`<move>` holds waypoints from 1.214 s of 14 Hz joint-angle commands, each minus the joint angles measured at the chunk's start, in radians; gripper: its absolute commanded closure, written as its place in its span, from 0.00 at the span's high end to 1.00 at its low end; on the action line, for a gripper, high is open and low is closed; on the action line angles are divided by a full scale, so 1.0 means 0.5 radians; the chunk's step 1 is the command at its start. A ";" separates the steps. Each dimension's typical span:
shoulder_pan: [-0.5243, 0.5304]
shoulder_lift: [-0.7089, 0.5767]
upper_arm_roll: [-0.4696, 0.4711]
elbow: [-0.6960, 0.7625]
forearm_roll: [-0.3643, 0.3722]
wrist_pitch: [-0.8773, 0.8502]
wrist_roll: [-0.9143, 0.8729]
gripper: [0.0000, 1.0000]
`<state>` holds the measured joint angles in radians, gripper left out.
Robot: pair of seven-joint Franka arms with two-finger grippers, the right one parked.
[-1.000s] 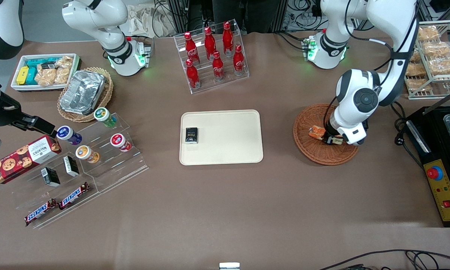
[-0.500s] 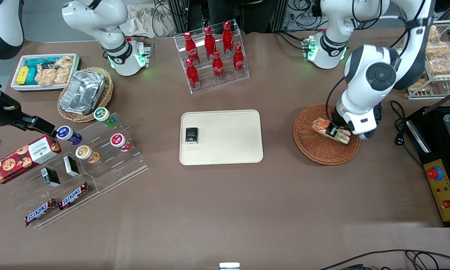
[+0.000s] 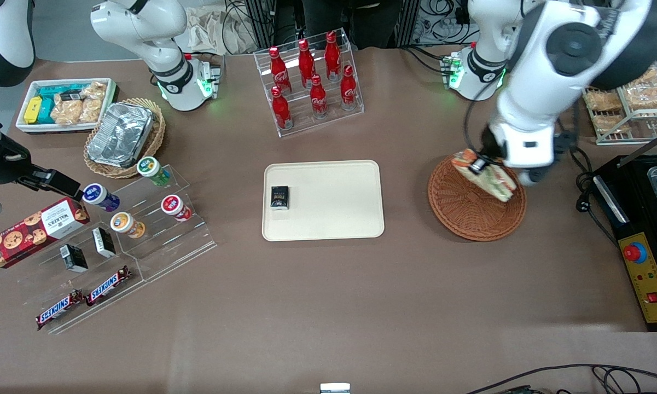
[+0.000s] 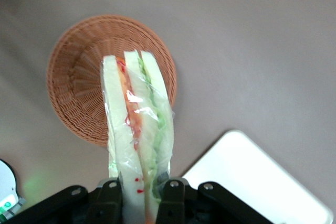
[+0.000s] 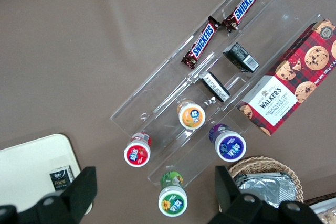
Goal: Place sandwich from basket to tray
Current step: 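Lift the sandwich with the left gripper and carry it toward the cream tray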
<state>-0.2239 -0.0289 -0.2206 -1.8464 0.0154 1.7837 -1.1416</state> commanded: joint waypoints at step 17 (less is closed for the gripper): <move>-0.433 0.475 -0.314 -0.937 0.450 1.731 0.188 0.00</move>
<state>-0.4428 0.1959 -0.3870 -2.3174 0.1836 2.6346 -1.0624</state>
